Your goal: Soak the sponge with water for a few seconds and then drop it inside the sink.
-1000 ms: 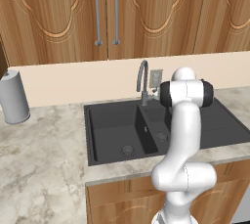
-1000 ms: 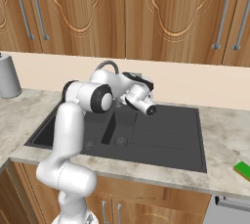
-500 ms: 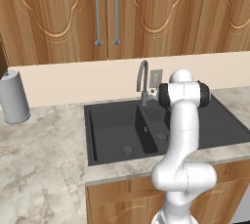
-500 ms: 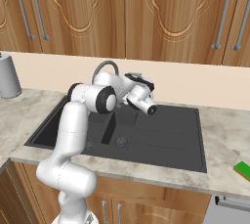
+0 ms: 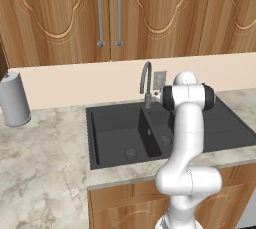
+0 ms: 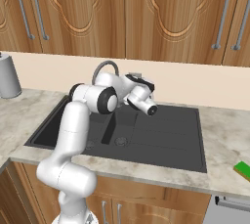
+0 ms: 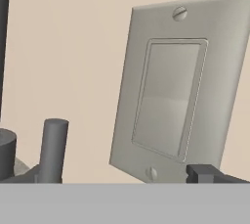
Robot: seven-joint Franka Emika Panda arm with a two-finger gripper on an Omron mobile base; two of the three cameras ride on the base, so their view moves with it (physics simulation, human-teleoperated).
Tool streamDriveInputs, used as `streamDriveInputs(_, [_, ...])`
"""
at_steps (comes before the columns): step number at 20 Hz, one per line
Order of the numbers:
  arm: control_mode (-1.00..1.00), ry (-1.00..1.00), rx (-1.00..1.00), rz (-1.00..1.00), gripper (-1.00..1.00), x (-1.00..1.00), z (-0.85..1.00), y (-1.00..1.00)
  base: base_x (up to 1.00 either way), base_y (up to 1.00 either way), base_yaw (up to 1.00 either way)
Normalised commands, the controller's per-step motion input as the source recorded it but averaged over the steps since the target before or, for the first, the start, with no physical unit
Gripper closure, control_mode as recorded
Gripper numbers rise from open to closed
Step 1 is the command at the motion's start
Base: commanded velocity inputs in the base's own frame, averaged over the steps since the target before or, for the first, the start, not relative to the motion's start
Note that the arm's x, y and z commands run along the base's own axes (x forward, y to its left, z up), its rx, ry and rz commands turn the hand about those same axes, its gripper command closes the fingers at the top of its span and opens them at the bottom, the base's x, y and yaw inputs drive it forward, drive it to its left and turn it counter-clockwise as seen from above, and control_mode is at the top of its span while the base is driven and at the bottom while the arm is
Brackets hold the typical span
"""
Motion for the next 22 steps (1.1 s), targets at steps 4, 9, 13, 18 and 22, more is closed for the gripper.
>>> streamDriveInputs(4, [-1.00,0.00,0.00,-0.11,-1.00,0.19,-0.04,-0.31,0.00,0.00,0.00])
streamDriveInputs(9, [-1.00,-0.01,0.02,-0.19,-1.00,0.11,0.00,-0.39,0.00,0.00,0.00])
streamDriveInputs(13, [-1.00,-0.03,0.05,-0.18,-1.00,0.00,0.00,-0.54,0.00,0.00,0.00])
streamDriveInputs(18, [-1.00,-0.08,0.10,-0.09,-1.00,0.00,0.07,-0.59,0.00,0.00,0.00])
streamDriveInputs(22, [-1.00,-0.08,0.11,-0.07,-1.00,0.00,0.08,-0.55,0.00,0.00,0.00])
